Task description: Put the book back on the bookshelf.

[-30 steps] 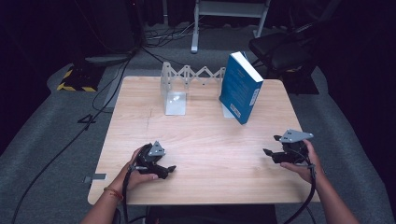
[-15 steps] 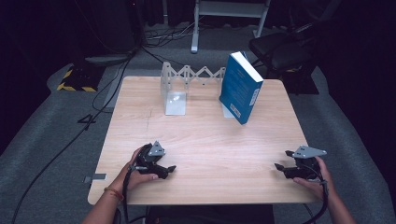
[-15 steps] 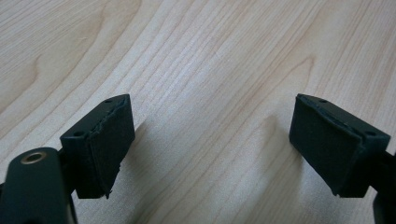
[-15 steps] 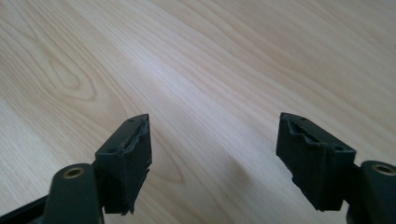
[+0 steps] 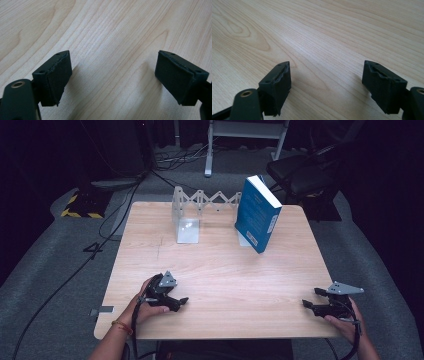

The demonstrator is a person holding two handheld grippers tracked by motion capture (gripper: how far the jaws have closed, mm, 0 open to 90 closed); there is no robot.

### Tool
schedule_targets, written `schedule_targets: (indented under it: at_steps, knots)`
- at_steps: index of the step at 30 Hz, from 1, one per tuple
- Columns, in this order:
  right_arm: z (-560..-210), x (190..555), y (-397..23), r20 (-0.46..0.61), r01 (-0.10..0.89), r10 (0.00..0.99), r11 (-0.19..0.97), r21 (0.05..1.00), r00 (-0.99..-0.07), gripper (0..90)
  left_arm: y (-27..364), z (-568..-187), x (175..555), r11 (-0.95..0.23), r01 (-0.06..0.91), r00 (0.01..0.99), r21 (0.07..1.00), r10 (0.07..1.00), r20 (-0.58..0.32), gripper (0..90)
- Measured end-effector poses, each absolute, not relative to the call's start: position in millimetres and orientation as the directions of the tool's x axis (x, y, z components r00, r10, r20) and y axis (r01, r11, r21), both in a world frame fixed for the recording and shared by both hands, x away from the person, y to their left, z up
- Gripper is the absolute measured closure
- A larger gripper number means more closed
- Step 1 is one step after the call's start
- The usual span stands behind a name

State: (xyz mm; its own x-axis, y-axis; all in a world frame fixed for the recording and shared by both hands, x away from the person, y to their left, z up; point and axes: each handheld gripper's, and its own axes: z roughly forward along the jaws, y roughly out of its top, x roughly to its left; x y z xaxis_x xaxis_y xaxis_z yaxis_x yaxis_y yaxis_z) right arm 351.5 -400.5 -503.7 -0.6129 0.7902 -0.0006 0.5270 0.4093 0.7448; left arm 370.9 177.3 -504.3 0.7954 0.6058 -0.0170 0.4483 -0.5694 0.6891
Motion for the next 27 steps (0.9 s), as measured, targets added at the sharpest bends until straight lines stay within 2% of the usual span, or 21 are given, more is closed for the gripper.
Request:
schedule_targets:
  at_steps: [27]
  knots:
    - [-504.0, 350.7, -399.7, -0.006, 0.543, 0.816, 0.39, 0.743, -0.578, 21.0, 177.5, -504.3, 372.8, -0.574, 0.443, 0.8, 0.689, 0.6, -0.014, 14.5]
